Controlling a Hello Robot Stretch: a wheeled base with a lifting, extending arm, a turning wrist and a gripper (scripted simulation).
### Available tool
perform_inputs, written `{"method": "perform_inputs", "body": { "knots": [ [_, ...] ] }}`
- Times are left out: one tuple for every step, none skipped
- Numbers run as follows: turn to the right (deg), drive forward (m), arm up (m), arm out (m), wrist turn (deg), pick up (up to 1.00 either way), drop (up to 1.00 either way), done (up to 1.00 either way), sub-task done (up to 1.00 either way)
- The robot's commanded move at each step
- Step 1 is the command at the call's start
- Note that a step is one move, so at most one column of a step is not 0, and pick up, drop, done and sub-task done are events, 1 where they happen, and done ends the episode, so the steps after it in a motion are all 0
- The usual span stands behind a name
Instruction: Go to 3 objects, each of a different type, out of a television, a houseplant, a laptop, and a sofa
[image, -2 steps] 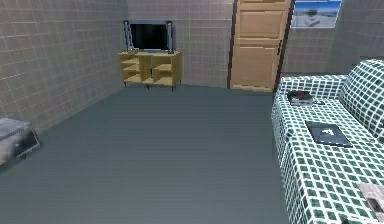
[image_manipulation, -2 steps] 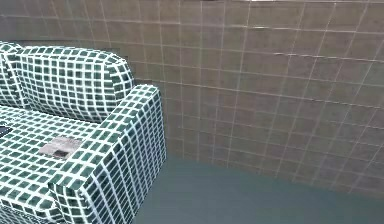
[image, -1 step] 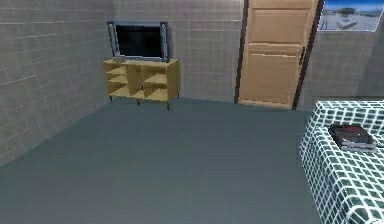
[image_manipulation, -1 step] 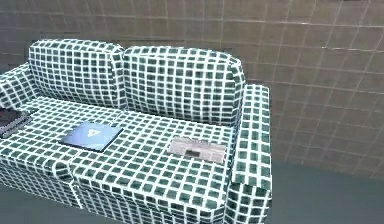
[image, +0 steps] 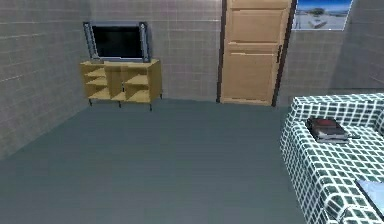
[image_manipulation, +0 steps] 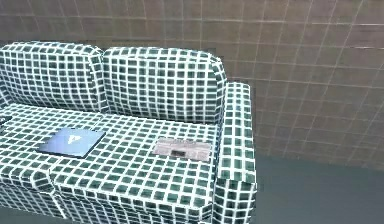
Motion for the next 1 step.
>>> {"method": "perform_inputs", "body": {
  "knots": [
    [3.0,0.0,0.0,0.0,0.0,0.0,0.0,0.0,0.0]
  ]
}}
